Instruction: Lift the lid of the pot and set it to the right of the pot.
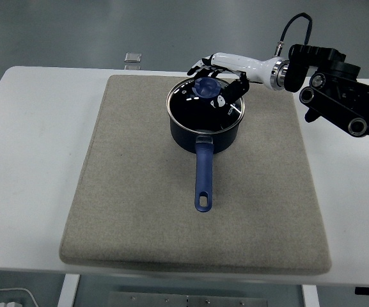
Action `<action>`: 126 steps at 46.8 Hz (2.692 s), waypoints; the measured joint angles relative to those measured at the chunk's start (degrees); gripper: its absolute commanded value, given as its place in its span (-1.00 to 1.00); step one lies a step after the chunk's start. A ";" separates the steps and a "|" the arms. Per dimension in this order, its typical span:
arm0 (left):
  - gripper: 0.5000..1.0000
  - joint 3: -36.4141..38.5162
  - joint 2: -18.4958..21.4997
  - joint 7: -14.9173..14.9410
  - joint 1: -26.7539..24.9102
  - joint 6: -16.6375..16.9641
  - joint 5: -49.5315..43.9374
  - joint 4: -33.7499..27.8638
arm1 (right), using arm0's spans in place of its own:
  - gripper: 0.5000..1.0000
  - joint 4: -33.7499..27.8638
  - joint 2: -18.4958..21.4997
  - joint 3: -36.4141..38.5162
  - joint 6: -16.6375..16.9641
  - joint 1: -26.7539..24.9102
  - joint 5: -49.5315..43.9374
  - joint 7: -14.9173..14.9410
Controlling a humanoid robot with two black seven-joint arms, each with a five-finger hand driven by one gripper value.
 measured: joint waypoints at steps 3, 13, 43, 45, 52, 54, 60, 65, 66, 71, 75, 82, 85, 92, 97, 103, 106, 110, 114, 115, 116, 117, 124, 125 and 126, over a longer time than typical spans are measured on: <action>1.00 0.00 0.00 0.00 0.00 0.00 0.00 0.00 | 0.07 0.00 0.00 -0.01 0.03 0.00 -0.10 0.00; 1.00 0.00 0.00 0.00 0.00 0.00 0.00 -0.01 | -0.08 0.01 0.00 -0.02 0.20 0.00 -0.21 0.00; 1.00 0.00 0.00 0.00 0.00 0.00 0.02 0.00 | -0.41 0.01 0.00 0.05 0.24 0.00 -0.18 0.09; 1.00 0.00 0.00 0.00 0.00 0.00 0.02 0.00 | -0.43 0.01 0.00 0.07 0.23 0.00 -0.18 0.09; 1.00 0.00 0.00 0.00 0.00 0.00 0.02 0.00 | -0.51 0.01 0.00 0.22 0.06 0.00 -0.18 0.09; 1.00 0.00 0.00 0.00 0.00 0.00 0.02 0.00 | -0.52 0.01 -0.02 0.26 0.04 0.00 -0.16 0.09; 1.00 0.00 0.00 0.00 0.00 0.00 0.00 0.00 | -0.67 0.09 -0.08 0.58 -0.11 0.08 -0.10 0.15; 1.00 0.00 0.00 0.00 0.00 0.00 -0.02 0.00 | -0.76 0.10 -0.08 0.68 -0.12 0.33 -0.15 0.18; 1.00 0.00 0.00 0.00 0.00 0.00 -0.02 0.00 | -0.79 0.10 -0.09 0.69 -0.12 0.36 -0.19 0.18; 1.00 0.00 0.00 -0.01 0.00 0.00 -0.02 0.00 | -0.84 0.10 -0.15 0.73 -0.12 0.46 -0.40 0.24; 1.00 0.00 0.00 -0.01 0.00 0.00 -0.02 0.00 | -0.96 0.17 -0.24 0.77 -0.13 0.60 -0.59 0.27; 1.00 0.00 0.00 -0.01 0.00 0.00 -0.01 0.00 | -1.00 0.27 -0.41 0.77 0.06 0.89 -0.75 0.35; 1.00 0.00 0.00 -0.01 -0.01 0.00 -0.01 0.00 | -1.00 0.36 -0.55 0.63 0.19 1.27 -0.79 0.35; 1.00 0.00 0.00 -0.01 0.00 0.00 0.01 -0.02 | -1.00 0.45 -1.01 0.24 0.47 2.72 -0.79 0.36; 1.00 0.00 0.00 -0.01 0.00 0.00 0.04 -0.02 | -1.00 0.52 -1.22 -0.04 0.57 3.44 -0.82 0.36; 1.00 0.00 0.00 -0.01 0.00 0.00 0.05 0.00 | -1.00 0.60 -1.40 -0.11 0.65 4.01 -2.60 0.39; 1.00 0.00 0.00 -0.01 0.00 0.00 0.05 0.00 | -1.00 0.72 -1.46 -0.11 0.66 4.09 -3.82 0.44; 1.00 0.00 0.00 -0.01 0.00 0.00 0.03 0.01 | -1.00 0.74 -1.69 -0.12 0.82 4.33 -5.23 0.49; 1.00 0.00 0.00 -0.01 0.00 0.00 0.00 0.01 | -1.00 0.82 -2.39 -0.21 1.09 5.06 -5.89 0.59; 1.00 0.00 0.00 -0.01 0.00 0.00 0.01 0.01 | -1.00 0.84 -2.56 -0.21 1.22 5.11 -5.97 0.60; 1.00 0.00 0.00 -0.01 0.00 0.00 0.00 0.01 | -1.00 0.87 -2.78 -0.22 1.38 5.19 -6.04 0.60; 1.00 0.00 0.00 -0.01 0.00 0.00 0.01 0.01 | -1.00 0.96 -2.94 -0.25 1.55 5.36 -6.08 0.60; 1.00 0.00 0.00 -0.01 0.01 0.00 0.01 0.01 | -1.00 1.32 -4.10 -0.32 2.69 6.53 -6.23 0.67; 1.00 0.00 0.00 -0.01 0.02 0.00 0.01 0.01 | -1.00 1.33 -4.16 -0.35 2.90 6.60 -6.40 0.67; 1.00 0.00 0.00 -0.01 0.01 0.00 0.01 0.01 | -1.00 1.33 -4.21 -0.37 3.09 6.75 -6.69 0.67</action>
